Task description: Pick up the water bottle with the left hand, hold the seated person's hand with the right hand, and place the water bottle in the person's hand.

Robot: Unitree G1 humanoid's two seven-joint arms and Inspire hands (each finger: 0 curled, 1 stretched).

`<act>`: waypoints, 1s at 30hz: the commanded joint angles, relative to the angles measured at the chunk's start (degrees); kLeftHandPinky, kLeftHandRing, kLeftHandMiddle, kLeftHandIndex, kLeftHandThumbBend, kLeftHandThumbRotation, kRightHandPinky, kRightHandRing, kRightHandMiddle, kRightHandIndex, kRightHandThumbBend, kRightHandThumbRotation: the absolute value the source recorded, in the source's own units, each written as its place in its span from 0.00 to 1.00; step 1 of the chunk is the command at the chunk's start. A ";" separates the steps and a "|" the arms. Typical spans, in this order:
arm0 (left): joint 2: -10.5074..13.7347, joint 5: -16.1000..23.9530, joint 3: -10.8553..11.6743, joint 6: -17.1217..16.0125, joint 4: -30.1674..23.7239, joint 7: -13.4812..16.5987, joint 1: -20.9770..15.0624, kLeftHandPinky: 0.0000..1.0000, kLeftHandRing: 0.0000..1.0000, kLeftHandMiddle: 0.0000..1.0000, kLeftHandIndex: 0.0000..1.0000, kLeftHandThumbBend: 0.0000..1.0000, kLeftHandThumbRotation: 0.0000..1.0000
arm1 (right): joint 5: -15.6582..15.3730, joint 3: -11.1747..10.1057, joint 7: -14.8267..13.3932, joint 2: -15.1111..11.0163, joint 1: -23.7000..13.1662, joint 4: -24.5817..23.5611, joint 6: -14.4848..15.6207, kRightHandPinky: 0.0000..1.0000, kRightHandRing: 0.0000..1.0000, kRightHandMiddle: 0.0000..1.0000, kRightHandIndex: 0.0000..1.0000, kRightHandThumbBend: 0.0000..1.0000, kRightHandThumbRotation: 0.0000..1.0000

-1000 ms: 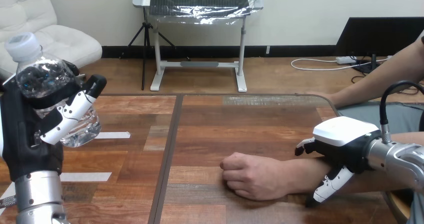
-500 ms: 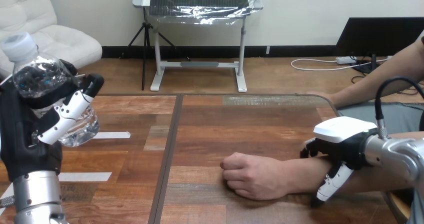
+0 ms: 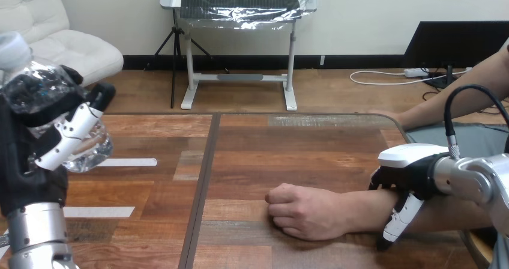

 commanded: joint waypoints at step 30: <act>0.85 -0.79 0.42 -0.34 -3.46 -1.08 -2.81 0.20 0.25 0.31 0.37 0.43 0.00 | 2.42 2.00 2.71 0.85 1.86 9.00 5.12 0.18 0.27 0.36 0.42 0.85 0.27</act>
